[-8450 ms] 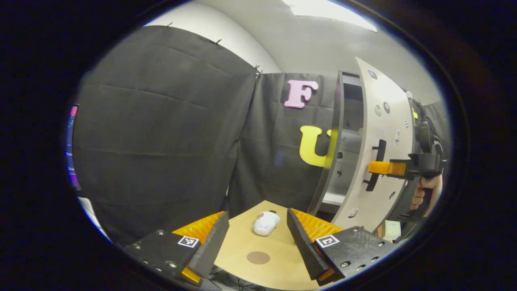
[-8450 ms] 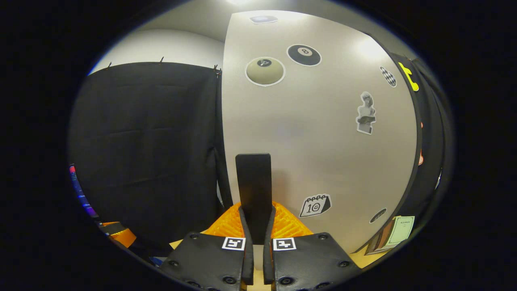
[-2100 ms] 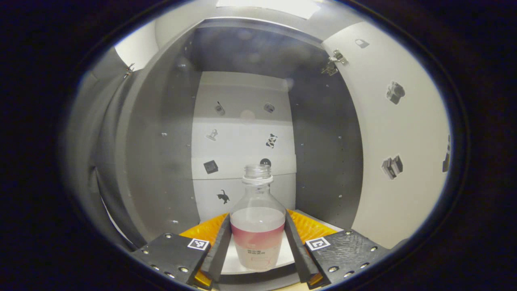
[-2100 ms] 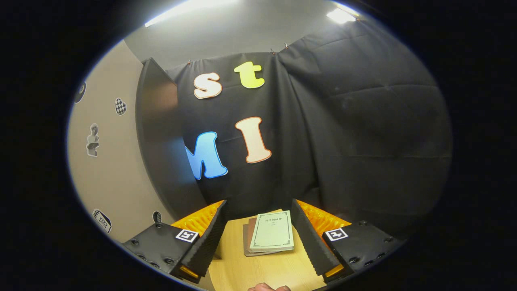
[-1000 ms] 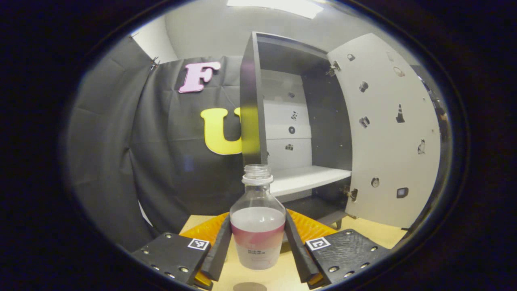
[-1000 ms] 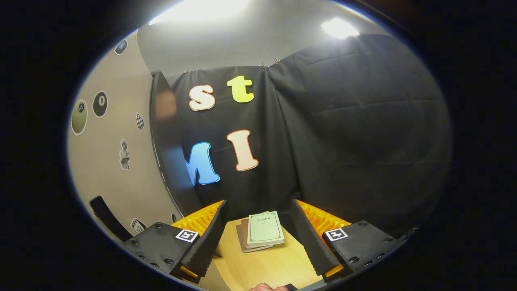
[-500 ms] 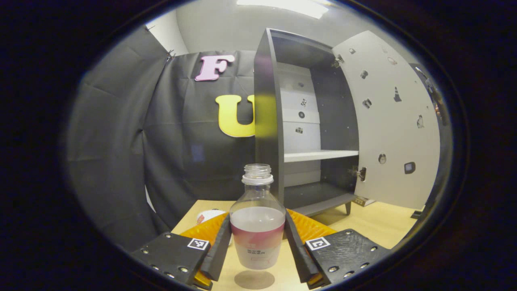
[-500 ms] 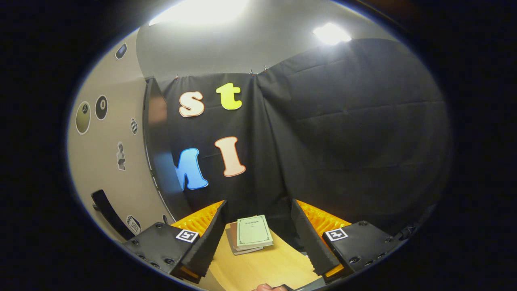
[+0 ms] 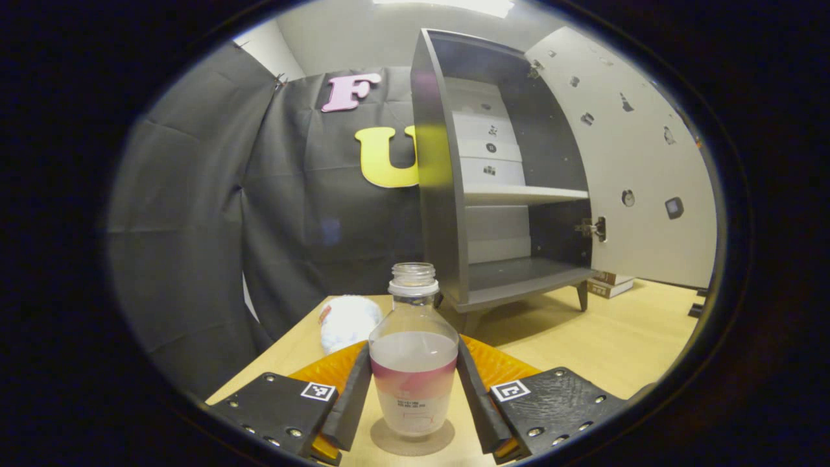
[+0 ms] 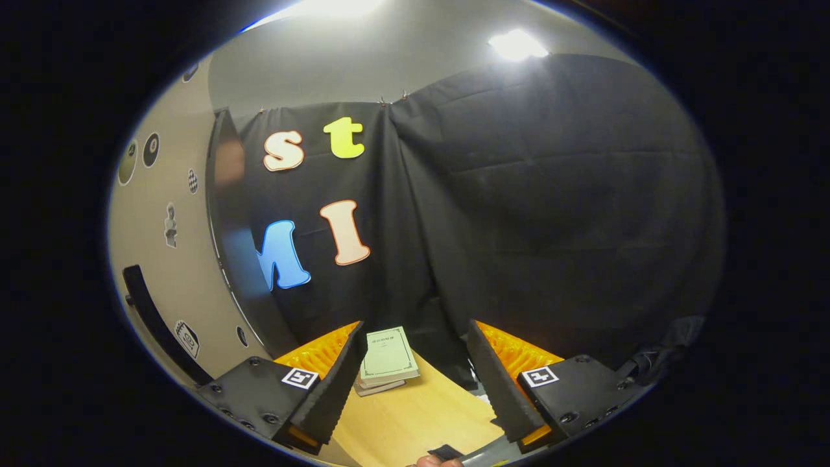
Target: Open the cabinet door with the right hand, grasp the bottle in the cabinet with the left hand and place it on the coaster, then close the cabinet door with the right hand.
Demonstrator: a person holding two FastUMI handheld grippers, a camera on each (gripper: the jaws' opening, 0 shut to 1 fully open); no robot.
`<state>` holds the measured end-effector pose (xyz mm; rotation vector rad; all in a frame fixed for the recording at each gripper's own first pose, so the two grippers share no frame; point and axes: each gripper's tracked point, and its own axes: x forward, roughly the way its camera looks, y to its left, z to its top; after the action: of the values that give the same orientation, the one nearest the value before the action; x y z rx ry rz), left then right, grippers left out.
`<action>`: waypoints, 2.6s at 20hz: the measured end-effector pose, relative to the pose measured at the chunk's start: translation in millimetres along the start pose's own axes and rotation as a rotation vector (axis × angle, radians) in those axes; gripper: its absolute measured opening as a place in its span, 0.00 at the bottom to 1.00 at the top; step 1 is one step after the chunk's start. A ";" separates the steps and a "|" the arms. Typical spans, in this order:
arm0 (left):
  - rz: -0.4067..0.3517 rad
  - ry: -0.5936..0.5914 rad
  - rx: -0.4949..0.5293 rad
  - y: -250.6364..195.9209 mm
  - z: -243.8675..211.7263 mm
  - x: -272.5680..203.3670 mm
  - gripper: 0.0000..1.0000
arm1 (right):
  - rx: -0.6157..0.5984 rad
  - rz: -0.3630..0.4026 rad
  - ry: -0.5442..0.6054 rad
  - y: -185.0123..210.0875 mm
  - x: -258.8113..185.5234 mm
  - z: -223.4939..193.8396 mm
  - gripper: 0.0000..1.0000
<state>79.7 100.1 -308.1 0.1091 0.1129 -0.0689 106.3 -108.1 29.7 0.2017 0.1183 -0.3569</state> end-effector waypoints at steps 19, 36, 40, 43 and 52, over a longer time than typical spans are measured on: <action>0.027 0.100 -0.079 7.4 -23.4 -2.9 0.72 | 0.028 -0.052 0.009 2.5 -2.0 -21.2 0.98; 0.056 -0.068 -0.041 6.7 157.6 -83.2 0.88 | 0.167 -0.113 0.039 -46.1 -24.7 -83.7 0.98; 0.082 -0.059 -0.048 -10.8 198.3 -100.0 0.88 | 0.141 -0.094 0.035 -51.6 0.8 -83.8 0.98; 0.125 -0.037 -0.093 -27.8 228.6 -104.6 0.88 | 0.110 -0.044 0.035 -46.8 17.0 -77.7 0.98; 0.088 -0.035 -0.072 -75.7 314.5 -92.8 0.88 | -0.110 0.141 -0.007 -8.7 33.2 -42.4 0.98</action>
<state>16.1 -4.5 5.4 0.0412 0.0759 0.0209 130.7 -117.9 -18.1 0.0994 0.1154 -0.2103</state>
